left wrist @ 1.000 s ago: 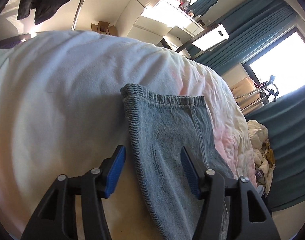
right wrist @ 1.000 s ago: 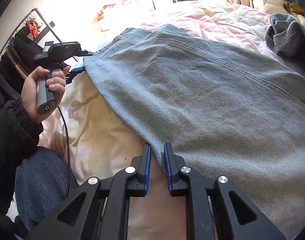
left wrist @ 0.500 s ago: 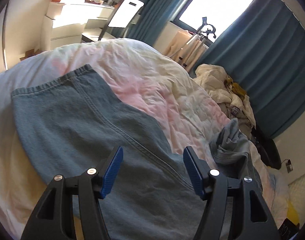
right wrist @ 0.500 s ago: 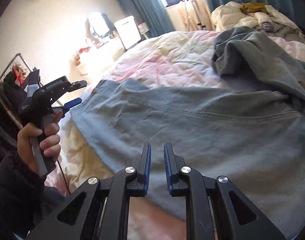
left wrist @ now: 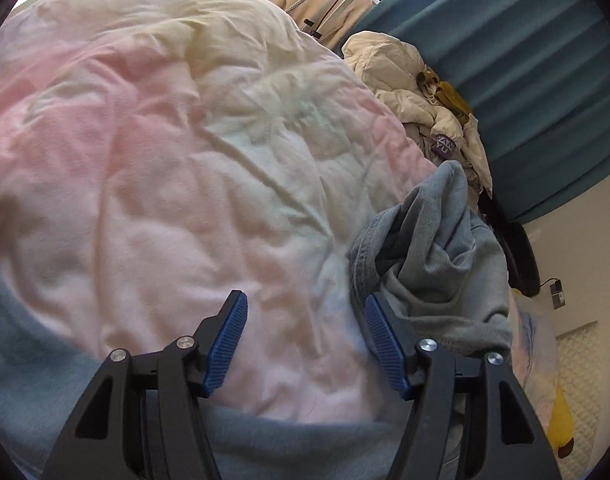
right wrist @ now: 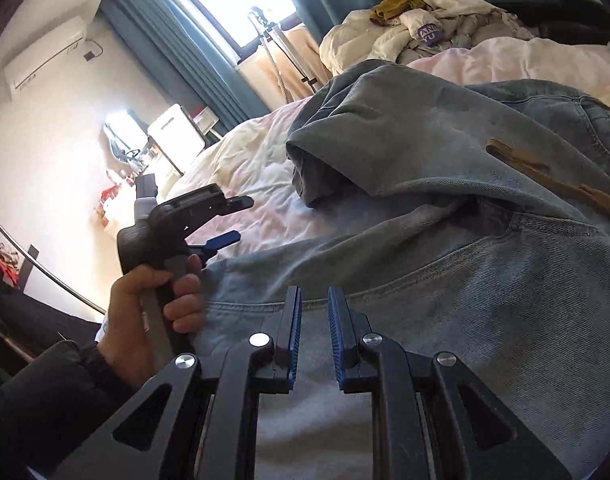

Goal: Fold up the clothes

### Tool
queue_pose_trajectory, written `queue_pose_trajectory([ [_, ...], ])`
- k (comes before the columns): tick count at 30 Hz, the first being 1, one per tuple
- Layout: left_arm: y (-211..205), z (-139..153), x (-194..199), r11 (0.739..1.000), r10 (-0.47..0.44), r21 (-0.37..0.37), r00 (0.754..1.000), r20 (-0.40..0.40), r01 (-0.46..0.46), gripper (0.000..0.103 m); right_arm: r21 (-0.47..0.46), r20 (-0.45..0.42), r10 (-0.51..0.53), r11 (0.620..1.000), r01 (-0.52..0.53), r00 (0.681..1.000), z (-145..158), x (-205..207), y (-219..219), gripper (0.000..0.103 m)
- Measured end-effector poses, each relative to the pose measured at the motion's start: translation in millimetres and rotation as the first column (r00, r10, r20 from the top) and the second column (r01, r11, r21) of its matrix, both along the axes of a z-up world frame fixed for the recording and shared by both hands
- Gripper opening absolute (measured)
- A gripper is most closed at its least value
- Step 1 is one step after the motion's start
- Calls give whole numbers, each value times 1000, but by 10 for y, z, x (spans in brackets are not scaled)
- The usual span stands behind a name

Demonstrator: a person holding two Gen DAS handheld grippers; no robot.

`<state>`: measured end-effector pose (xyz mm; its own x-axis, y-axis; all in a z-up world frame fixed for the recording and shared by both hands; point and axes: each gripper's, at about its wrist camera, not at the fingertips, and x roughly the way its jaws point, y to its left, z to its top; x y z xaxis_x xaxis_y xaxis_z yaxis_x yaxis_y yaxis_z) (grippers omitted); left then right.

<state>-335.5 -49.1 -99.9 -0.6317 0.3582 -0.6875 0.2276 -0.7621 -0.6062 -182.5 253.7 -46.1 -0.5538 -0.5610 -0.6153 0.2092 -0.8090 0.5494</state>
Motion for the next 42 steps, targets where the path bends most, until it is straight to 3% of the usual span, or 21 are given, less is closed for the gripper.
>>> queue_pose_trajectory([
  [2, 41, -26, -186, 999, 7, 38, 1000, -15, -6, 60, -44, 9, 3, 999, -2, 1000, -55, -73, 11, 15],
  [4, 130, -60, -376, 1000, 4, 26, 1000, -5, -4, 51, -60, 17, 11, 998, -10, 1000, -106, -132, -12, 15],
  [8, 415, -96, -673, 994, -98, -53, 995, 5, 98, 42, -70, 19, 37, 997, -35, 999, -184, -223, -74, 15],
  [13, 685, -113, -860, 974, -147, -166, 988, 38, 151, 16, -48, -13, 41, 998, -42, 999, -213, -298, -95, 15],
  [15, 774, -7, -833, 961, -149, -234, 989, 12, 147, 8, -47, -23, 34, 998, -35, 999, -215, -305, -82, 15],
  [17, 872, 171, -747, 942, -165, -303, 985, -45, 144, 7, -45, -31, 18, 999, -19, 999, -205, -303, -46, 15],
  [20, 1000, 524, -577, 932, -201, -330, 970, -135, 148, 6, -41, -64, -14, 999, 11, 998, -148, -273, 26, 15],
  [25, 1322, 1137, -325, 928, -307, -289, 923, -233, 236, 5, -50, -77, -121, 992, 117, 990, -27, -193, 280, 15],
  [31, 2018, 1555, -39, 870, -474, -303, 832, -289, 390, 5, -72, -85, -302, 952, 297, 949, 129, -15, 795, 15],
  [37, 2680, 1216, 297, 768, -627, -324, 754, -199, 553, 5, -112, -5, -483, 870, 479, 876, 121, -27, 1471, 15],
  [42, 2842, 774, 425, 739, -672, -234, 714, -195, 632, 5, -125, 81, -545, 825, 551, 835, -12, -65, 1783, 15],
])
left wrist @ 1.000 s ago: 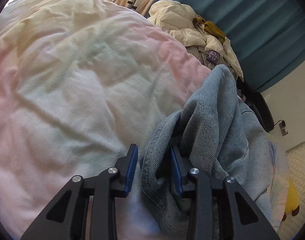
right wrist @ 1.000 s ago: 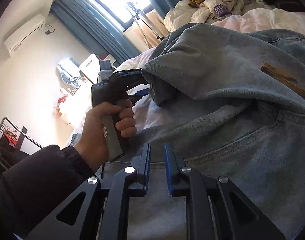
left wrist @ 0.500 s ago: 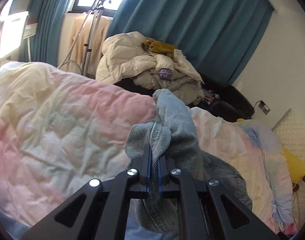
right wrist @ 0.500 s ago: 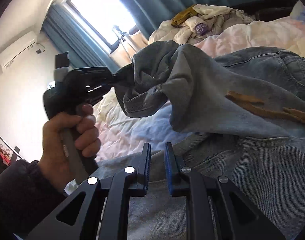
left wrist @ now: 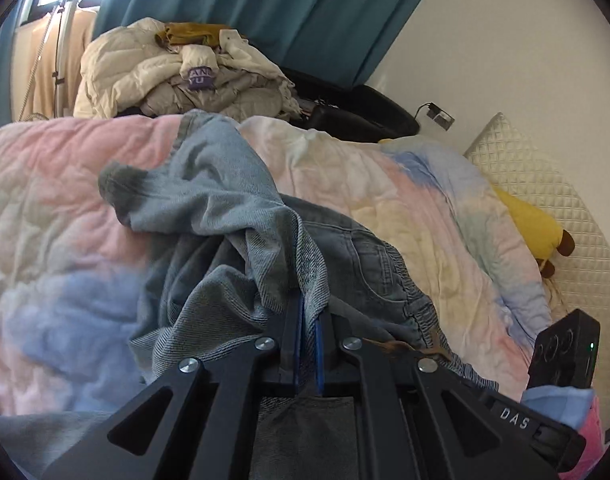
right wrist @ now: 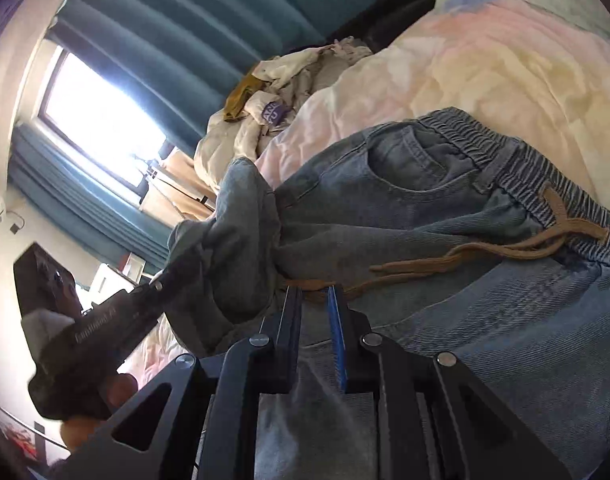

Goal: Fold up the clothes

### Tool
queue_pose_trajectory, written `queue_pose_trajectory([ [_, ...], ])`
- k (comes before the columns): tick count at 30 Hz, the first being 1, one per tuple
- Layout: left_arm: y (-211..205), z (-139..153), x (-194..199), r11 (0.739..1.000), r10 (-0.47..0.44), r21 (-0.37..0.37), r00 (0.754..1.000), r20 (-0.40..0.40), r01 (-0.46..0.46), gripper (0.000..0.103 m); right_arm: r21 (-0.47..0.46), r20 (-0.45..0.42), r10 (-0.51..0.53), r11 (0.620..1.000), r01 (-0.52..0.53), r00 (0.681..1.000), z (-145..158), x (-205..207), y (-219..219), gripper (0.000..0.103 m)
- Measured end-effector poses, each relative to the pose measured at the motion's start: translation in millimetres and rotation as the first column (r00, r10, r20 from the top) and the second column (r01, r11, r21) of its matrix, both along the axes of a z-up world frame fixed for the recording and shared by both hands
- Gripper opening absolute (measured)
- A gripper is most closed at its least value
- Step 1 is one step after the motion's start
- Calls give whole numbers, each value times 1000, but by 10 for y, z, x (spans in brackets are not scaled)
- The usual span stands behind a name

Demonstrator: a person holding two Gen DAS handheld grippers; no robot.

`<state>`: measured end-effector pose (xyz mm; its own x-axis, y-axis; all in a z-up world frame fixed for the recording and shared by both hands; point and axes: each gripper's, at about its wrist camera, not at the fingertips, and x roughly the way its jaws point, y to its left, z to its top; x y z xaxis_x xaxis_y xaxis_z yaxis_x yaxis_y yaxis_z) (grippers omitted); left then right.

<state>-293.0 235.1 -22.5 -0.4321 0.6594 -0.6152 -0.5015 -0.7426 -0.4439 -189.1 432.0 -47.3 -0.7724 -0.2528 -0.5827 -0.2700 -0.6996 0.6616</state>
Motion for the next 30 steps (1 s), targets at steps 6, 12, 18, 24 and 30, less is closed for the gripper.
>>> queue_pose_trajectory([
  [6, -110, -136, -42, 997, 3, 83, 998, 58, -8, 7, 64, 25, 54, 996, -56, 998, -78, -131, -183, 15],
  [12, -323, 14, -41, 986, 25, 163, 997, 80, -38, 56, 68, 45, 107, 992, -110, 993, -140, -183, -343, 15],
  [18, -728, -29, -128, 932, 0, 356, 980, 201, -73, 66, 83, 45, 125, 988, -128, 991, -118, -156, -434, 15],
  [24, -1240, -355, -292, 824, 50, 518, 939, 339, -231, 68, 60, 66, 139, 988, -143, 988, -184, -183, -501, 15],
  [30, -1448, -794, -839, 756, 127, 496, 839, 528, -427, 68, 89, 76, 183, 978, -189, 980, -198, -233, -727, 15],
])
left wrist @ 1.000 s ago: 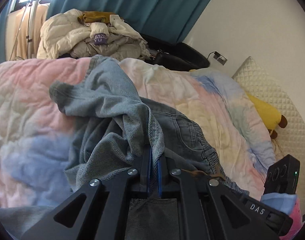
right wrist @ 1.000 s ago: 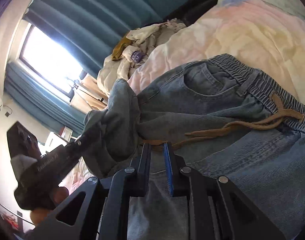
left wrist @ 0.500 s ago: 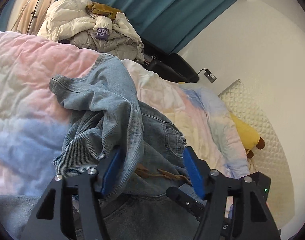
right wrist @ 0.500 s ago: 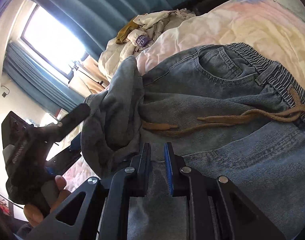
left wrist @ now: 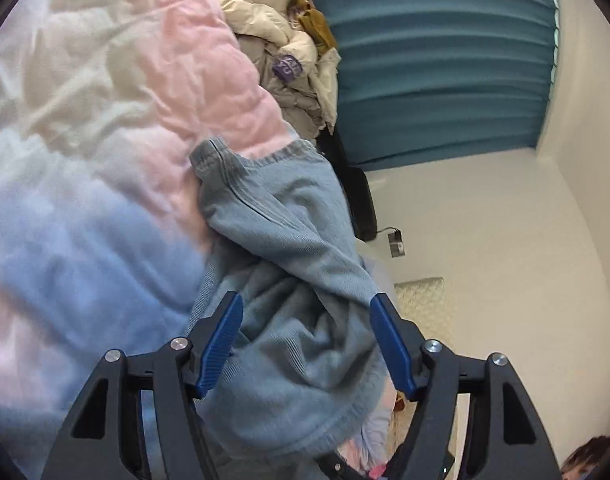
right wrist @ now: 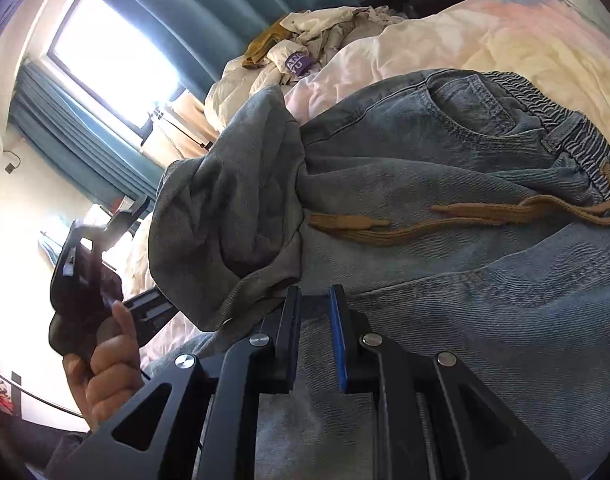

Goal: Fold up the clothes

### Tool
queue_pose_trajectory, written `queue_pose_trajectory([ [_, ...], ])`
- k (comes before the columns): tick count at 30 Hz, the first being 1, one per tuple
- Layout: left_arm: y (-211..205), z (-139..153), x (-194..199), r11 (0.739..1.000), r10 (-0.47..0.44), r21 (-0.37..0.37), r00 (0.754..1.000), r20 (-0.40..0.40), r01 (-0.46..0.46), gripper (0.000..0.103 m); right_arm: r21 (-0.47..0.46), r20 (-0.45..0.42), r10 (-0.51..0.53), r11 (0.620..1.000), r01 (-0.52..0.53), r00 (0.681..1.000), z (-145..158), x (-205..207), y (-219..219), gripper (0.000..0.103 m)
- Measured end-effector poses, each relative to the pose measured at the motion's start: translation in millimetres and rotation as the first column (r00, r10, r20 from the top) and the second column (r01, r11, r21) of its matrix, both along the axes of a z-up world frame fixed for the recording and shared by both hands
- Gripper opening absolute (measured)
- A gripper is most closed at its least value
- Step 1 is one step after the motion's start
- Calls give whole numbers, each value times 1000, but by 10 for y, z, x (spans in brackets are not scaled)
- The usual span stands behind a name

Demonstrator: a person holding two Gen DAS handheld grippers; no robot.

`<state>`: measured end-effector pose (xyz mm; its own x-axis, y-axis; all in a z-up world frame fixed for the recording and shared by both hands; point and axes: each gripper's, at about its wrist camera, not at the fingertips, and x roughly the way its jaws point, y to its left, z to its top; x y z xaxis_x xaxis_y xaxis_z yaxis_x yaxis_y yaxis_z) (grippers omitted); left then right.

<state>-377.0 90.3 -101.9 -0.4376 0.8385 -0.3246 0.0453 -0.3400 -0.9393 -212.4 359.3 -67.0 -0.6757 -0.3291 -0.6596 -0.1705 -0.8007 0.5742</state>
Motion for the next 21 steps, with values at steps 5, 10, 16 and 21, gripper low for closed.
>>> queue_pose_trajectory([
  [5, -42, -234, -540, 991, 130, 19, 979, 159, -135, 68, -18, 26, 13, 1000, -13, 1000, -92, -48, -26, 15],
  [10, 281, -316, -861, 998, 49, -56, 976, 210, -38, 68, -29, 44, 14, 999, -13, 999, -179, -120, -29, 15],
  [16, 626, -259, -1061, 979, -51, -186, 981, 185, 86, 59, -75, 50, 17, 997, -14, 999, -262, -152, -11, 15],
  [21, 751, 21, -1033, 904, -18, -426, 999, 50, 37, 3, -76, 31, 10, 997, -8, 999, -292, -143, -3, 15],
])
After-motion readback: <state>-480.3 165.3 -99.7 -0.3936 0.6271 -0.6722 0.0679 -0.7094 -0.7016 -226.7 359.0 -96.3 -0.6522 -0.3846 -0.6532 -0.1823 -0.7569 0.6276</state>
